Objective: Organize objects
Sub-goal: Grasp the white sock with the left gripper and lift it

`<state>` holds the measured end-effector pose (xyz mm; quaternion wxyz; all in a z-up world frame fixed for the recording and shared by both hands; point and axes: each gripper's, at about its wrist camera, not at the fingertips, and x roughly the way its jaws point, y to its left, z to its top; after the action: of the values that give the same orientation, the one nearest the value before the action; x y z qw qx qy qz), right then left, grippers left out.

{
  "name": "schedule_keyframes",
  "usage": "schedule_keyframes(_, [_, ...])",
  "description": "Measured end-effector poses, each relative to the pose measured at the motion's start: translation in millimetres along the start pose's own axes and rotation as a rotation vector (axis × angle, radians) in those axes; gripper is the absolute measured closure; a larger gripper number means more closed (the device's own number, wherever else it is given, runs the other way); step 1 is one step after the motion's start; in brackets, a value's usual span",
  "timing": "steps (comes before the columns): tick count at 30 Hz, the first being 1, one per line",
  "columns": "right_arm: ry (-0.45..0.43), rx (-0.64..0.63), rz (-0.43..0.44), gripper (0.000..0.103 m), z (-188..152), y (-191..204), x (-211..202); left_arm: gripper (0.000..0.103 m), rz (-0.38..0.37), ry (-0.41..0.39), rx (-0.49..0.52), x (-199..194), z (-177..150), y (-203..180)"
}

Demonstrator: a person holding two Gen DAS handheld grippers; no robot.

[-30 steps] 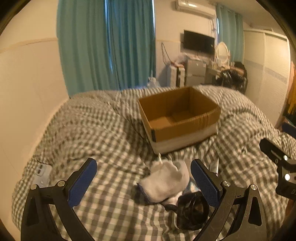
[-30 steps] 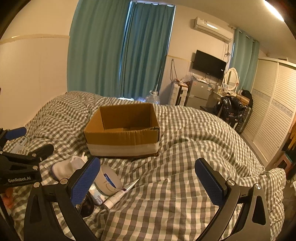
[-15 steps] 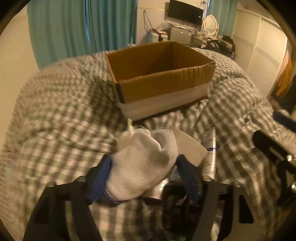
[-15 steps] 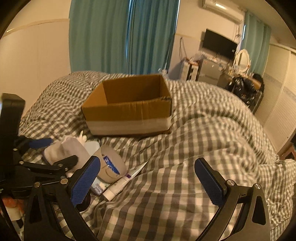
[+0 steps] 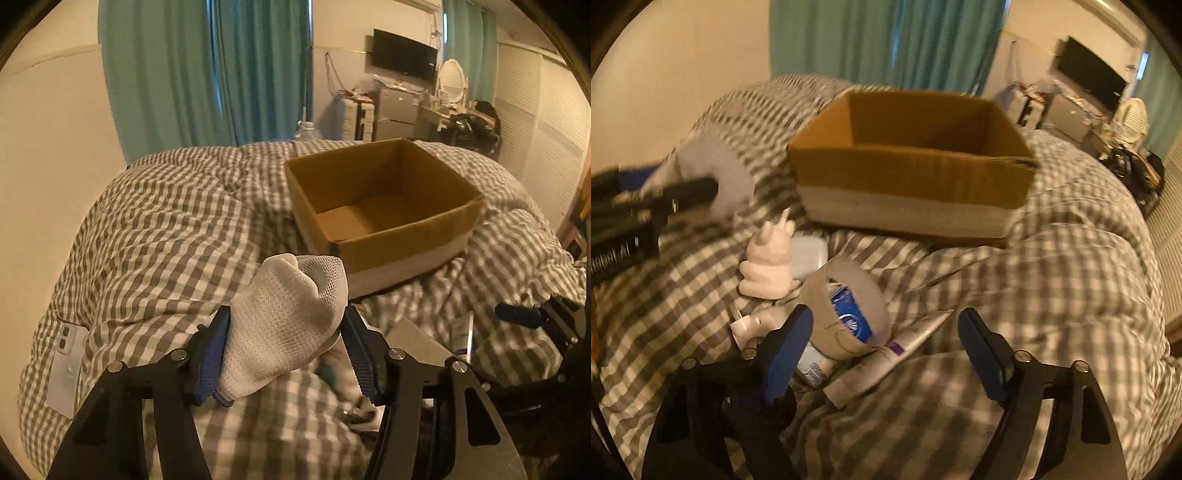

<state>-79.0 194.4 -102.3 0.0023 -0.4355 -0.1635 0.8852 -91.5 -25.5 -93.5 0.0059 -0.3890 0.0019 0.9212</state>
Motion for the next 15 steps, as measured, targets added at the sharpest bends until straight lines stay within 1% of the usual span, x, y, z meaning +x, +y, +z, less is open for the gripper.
schedule_keyframes(1, [0.015, -0.011, 0.009, 0.030, 0.8, 2.6, 4.3, 0.042, 0.001, 0.007, -0.004, 4.1, -0.5, 1.5])
schedule_keyframes(3, [0.055, -0.031, 0.023, 0.041, 1.0, 7.6, 14.8, 0.042, 0.001, 0.021, -0.007, 11.3, -2.3, 1.2])
schedule_keyframes(4, [0.065, -0.038, 0.035, 0.043, 1.6, 10.2, 18.5, 0.042, -0.008, 0.023, -0.008, 13.0, -2.5, 2.0])
schedule_keyframes(5, [0.069, -0.043, 0.048, 0.048, 2.8, 12.0, 20.4, 0.042, -0.019, 0.024, -0.006, 16.0, -4.4, 1.7])
schedule_keyframes(6, [0.071, -0.046, 0.062, 0.056, 4.4, 13.5, 21.7, 0.042, -0.030, 0.029, -0.002, 18.4, -5.2, 1.9])
schedule_keyframes(7, [0.070, -0.048, 0.075, 0.062, 6.2, 15.2, 22.0, 0.042, -0.036, 0.034, 0.002, 19.6, -4.9, 0.9])
schedule_keyframes(8, [0.063, -0.049, 0.087, 0.074, 8.5, 16.8, 20.1, 0.042, -0.041, 0.038, 0.002, 20.4, -5.9, 1.9])
schedule_keyframes(9, [0.055, -0.053, 0.091, 0.082, 9.6, 18.0, 18.4, 0.042, -0.048, 0.041, 0.001, 21.3, -6.8, 3.2])
schedule_keyframes(10, [0.048, -0.055, 0.086, 0.085, 11.1, 19.1, 16.3, 0.042, -0.054, 0.043, -0.002, 22.3, -7.2, 4.1])
schedule_keyframes(12, [0.035, -0.053, 0.088, 0.096, 13.9, 19.1, 12.3, 0.042, -0.066, 0.047, -0.014, 24.8, -6.5, 7.0])
schedule_keyframes(14, [0.019, -0.041, 0.090, 0.103, 15.4, 17.5, 8.8, 0.042, -0.088, 0.046, -0.027, 24.8, -6.7, 9.7])
schedule_keyframes(15, [0.016, -0.036, 0.098, 0.103, 16.2, 16.9, 7.4, 0.042, -0.096, 0.042, -0.034, 22.8, -6.8, 10.9])
